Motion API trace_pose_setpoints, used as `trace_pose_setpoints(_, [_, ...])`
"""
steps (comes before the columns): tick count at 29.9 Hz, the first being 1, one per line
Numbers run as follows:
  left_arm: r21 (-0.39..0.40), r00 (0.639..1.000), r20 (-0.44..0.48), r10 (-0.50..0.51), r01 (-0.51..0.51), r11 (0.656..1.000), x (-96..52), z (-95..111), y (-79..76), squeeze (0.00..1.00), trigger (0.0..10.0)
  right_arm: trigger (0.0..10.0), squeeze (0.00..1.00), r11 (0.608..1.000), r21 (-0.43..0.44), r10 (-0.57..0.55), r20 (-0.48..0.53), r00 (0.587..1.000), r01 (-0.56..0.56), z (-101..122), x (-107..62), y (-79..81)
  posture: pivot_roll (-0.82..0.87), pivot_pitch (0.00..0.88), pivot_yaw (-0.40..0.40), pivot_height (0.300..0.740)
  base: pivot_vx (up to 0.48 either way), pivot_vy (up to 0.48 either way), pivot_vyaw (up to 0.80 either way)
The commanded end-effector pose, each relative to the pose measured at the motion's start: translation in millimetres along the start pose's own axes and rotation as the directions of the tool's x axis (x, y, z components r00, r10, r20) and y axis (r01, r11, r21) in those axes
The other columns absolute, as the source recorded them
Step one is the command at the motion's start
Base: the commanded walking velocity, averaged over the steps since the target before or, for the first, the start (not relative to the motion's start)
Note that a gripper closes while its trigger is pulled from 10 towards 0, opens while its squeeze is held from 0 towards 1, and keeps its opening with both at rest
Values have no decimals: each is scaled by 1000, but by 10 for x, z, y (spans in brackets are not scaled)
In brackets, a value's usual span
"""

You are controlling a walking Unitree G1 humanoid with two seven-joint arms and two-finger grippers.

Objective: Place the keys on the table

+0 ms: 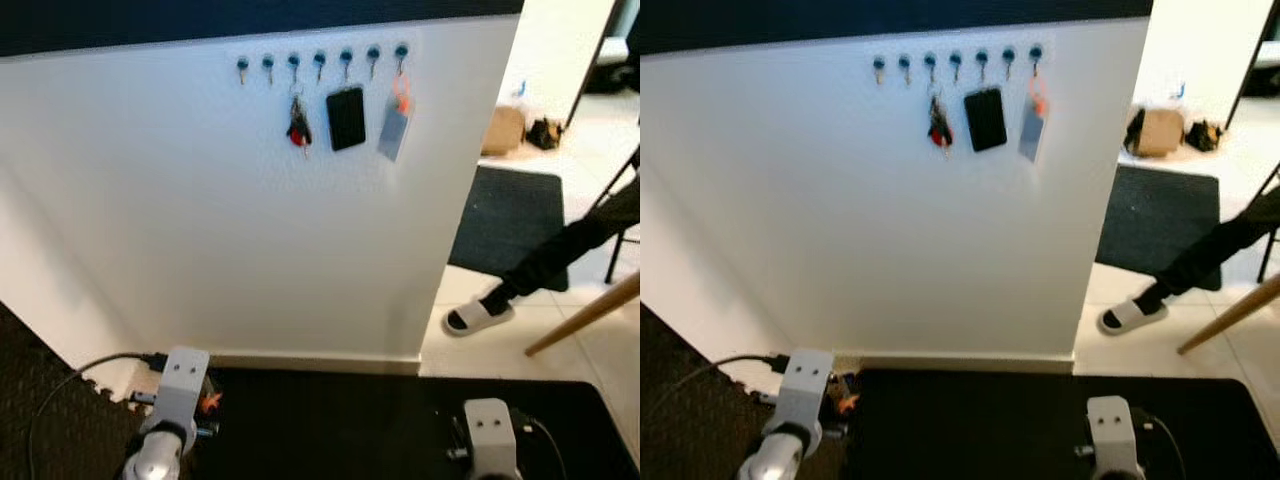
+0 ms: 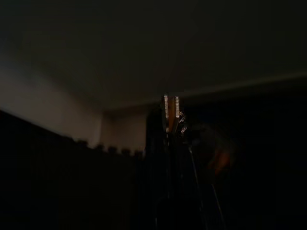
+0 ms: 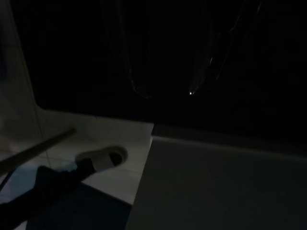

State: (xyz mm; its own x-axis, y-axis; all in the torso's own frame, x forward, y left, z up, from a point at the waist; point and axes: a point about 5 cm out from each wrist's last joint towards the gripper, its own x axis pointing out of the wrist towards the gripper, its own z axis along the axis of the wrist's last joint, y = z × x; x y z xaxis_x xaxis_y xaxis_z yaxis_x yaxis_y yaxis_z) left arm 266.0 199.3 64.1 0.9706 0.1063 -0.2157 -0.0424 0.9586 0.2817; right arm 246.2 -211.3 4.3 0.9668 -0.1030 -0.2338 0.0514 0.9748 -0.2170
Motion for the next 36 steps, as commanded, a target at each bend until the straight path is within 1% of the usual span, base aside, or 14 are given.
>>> trace_pose_setpoints(1, [5,1000,-16,10,-9,1000,-17,-46,19,0,10000,10000,0,1000,1,14,-31,999,-14,-89,-54,45,49,189,93,740,-326,0,0])
trace_pose_setpoints(9, [8,1000,-14,10,-10,1000,-14,-40,19,0,10000,10000,0,1000,2,11,-34,999,-11,-104,-58,41,48,191,94,740,-310,0,0])
trace_pose_setpoints(18, [14,1000,-12,7,-7,1000,-10,-39,17,0,10000,10000,0,1000,2,14,-35,999,-14,-105,-54,43,48,189,93,740,0,0,0])
trace_pose_setpoints(31, [17,1000,-13,0,0,1000,-16,-47,9,0,10000,10000,0,1000,22,15,-44,999,-14,-121,-50,40,49,185,95,740,0,0,0])
trace_pose_setpoints(36, [19,1000,-13,-1,2,1000,-16,-49,8,0,10000,10000,0,1000,26,14,-45,999,-13,-119,-46,40,49,186,94,740,0,0,-544])
